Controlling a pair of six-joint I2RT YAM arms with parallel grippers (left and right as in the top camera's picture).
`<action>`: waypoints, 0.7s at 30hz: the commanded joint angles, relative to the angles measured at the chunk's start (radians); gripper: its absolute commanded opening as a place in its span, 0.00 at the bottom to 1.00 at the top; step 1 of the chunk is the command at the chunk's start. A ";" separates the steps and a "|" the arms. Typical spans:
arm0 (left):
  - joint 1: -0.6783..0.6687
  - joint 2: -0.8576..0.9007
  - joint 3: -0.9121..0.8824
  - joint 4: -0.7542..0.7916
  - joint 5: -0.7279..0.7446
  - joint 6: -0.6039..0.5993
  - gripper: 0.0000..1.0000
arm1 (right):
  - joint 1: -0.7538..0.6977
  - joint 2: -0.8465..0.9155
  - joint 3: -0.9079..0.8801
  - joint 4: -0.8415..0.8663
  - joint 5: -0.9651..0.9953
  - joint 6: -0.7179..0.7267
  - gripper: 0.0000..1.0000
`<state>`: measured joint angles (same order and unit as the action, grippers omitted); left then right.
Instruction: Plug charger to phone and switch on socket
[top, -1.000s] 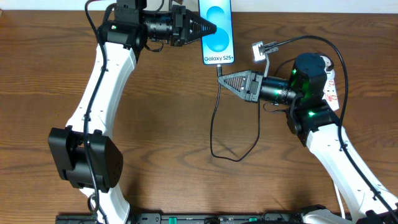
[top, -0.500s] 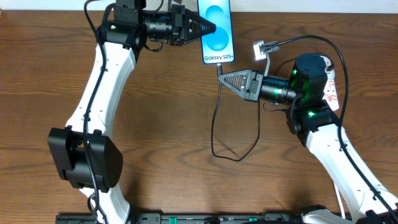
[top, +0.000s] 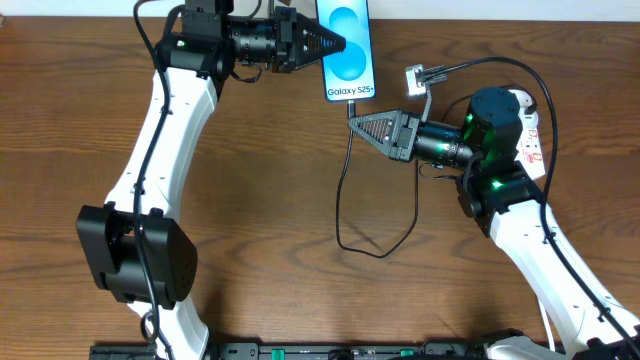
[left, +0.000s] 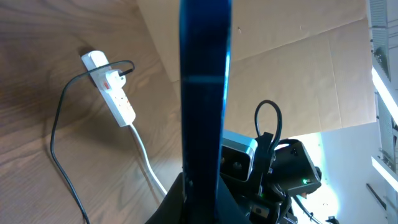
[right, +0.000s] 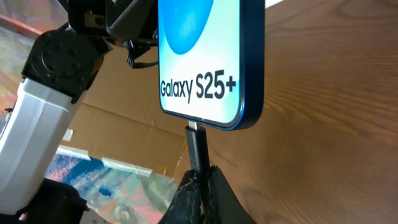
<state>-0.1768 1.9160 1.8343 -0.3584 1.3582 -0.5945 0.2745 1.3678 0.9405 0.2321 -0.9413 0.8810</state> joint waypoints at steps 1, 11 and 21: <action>-0.019 -0.027 0.013 -0.007 0.074 0.013 0.07 | -0.002 -0.008 0.011 0.032 0.117 0.001 0.01; -0.019 -0.027 0.013 -0.007 0.074 0.014 0.07 | -0.019 -0.008 0.011 0.053 0.119 -0.015 0.01; -0.019 -0.027 0.013 -0.006 0.071 0.014 0.07 | -0.018 -0.008 0.011 0.044 0.119 -0.048 0.48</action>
<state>-0.1844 1.9160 1.8343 -0.3683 1.3708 -0.5945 0.2657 1.3674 0.9398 0.2810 -0.8825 0.8543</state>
